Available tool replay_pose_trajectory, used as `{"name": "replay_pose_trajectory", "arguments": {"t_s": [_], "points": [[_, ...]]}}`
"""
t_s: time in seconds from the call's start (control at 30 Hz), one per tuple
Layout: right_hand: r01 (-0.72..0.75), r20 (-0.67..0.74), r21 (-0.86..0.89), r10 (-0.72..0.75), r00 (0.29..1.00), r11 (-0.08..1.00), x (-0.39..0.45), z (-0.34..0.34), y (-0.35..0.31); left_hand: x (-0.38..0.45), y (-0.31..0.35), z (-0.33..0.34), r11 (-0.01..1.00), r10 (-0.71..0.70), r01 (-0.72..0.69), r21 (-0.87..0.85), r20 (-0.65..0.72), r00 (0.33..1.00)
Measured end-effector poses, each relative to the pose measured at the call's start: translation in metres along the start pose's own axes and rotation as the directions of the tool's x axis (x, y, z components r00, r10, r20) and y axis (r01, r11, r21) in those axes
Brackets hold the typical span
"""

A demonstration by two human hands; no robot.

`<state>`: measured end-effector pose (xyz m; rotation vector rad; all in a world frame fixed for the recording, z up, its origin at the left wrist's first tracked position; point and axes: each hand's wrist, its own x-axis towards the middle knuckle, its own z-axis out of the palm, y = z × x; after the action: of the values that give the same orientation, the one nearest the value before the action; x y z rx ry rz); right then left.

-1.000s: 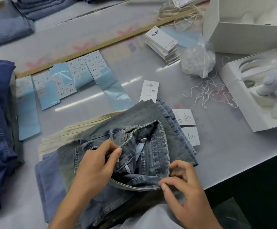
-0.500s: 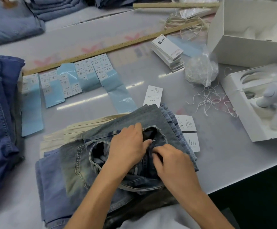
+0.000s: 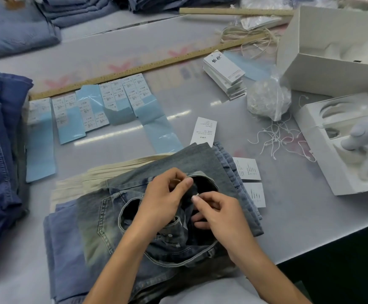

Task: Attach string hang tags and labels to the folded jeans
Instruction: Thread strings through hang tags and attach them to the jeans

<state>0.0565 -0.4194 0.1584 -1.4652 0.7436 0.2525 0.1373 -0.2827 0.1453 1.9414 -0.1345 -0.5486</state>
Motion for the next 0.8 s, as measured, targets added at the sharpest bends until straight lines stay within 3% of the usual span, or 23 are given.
{"name": "replay_pose_trajectory", "arguments": {"t_s": [0.3, 0.57, 0.8], "points": [[-0.046, -0.044, 0.073, 0.050, 0.998, 0.996, 0.008, -0.006, 0.004, -0.006, 0.006, 0.007, 0.996, 0.045, -0.049, 0.073, 0.056, 0.997], [-0.071, 0.068, 0.125, 0.062, 0.996, 0.990, 0.006, -0.029, 0.001, -0.001, 0.006, 0.006, 0.999, 0.039, -0.041, 0.033, 0.054, 0.998], [-0.077, 0.072, 0.134, 0.068, 0.995, 0.988, 0.007, -0.033, 0.009, 0.000, 0.004, 0.006, 0.999, 0.040, -0.042, 0.017, 0.076, 0.996]]}}
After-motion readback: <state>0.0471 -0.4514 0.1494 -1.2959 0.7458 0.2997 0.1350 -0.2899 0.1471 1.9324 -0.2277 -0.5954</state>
